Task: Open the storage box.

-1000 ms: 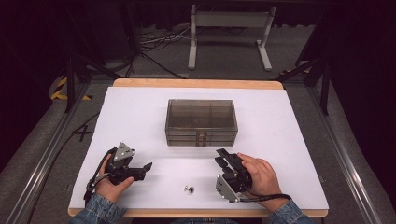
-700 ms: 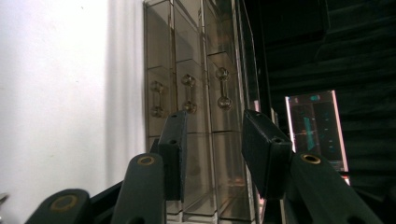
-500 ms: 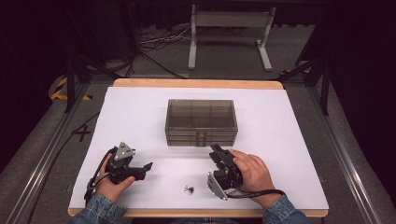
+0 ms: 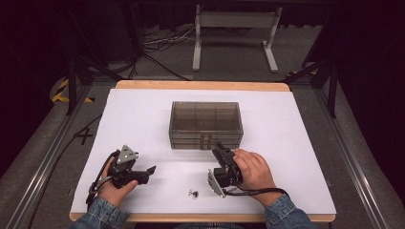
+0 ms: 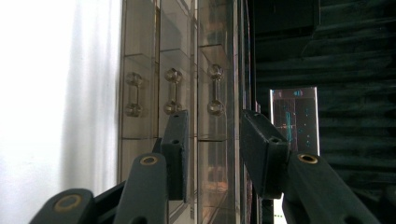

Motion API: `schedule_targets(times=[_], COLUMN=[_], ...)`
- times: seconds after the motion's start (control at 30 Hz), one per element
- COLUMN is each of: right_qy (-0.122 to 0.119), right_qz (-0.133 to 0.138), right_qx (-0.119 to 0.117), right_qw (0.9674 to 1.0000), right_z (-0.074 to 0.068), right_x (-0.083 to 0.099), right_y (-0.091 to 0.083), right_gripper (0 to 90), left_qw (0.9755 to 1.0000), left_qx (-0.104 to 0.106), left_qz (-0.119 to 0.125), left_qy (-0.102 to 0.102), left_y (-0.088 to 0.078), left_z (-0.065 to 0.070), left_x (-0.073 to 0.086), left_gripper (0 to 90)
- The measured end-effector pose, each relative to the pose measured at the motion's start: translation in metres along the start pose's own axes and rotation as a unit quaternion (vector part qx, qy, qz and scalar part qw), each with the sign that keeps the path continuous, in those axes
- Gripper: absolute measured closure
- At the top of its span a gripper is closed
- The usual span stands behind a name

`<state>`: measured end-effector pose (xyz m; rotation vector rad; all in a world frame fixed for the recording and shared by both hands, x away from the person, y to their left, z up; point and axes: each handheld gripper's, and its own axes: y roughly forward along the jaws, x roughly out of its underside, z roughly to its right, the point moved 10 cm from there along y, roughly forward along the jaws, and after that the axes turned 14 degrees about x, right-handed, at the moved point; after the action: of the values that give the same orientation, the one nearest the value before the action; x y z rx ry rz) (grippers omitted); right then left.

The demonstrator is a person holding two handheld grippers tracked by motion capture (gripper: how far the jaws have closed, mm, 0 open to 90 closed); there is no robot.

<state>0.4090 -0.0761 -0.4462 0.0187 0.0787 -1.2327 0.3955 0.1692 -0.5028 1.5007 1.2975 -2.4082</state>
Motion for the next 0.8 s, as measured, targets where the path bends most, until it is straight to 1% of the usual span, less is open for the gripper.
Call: schedule_targets(times=[0.13, 0.23, 0.27, 0.47, 0.63, 0.8], right_qy=[-0.005, -0.018, -0.017, -0.024, -0.028, -0.031], right_qz=[-0.003, -0.009, -0.011, -0.016, -0.017, -0.017], right_qx=[0.004, 0.011, 0.016, 0.022, 0.024, 0.025], right_qw=[1.0000, 0.9997, 0.9997, 0.9994, 0.9992, 0.9991], right_z=[0.000, 0.000, 0.000, 0.000, -0.001, -0.002], right_x=[0.000, 0.000, 0.000, -0.001, -0.003, -0.005], right_y=[0.005, 0.009, 0.011, 0.018, 0.022, 0.025], right_gripper=[64.9, 66.1, 66.6, 68.6, 71.2, 73.3], left_qw=[1.0000, 1.0000, 1.0000, 1.0000, 1.0000, 1.0000], left_qx=[0.000, 0.001, 0.001, 0.000, 0.006, 0.005], left_qz=[-0.001, -0.002, -0.002, -0.004, -0.004, -0.005], left_qy=[0.000, 0.000, 0.001, 0.003, 0.002, 0.001], left_y=[0.000, 0.000, 0.000, 0.000, 0.001, 0.001], left_z=[0.000, 0.000, 0.000, 0.000, 0.001, 0.001], left_x=[0.000, 0.000, 0.000, 0.001, 0.001, 0.001], left_gripper=[17.3, 17.4, 17.3, 17.3, 16.9, 16.8])
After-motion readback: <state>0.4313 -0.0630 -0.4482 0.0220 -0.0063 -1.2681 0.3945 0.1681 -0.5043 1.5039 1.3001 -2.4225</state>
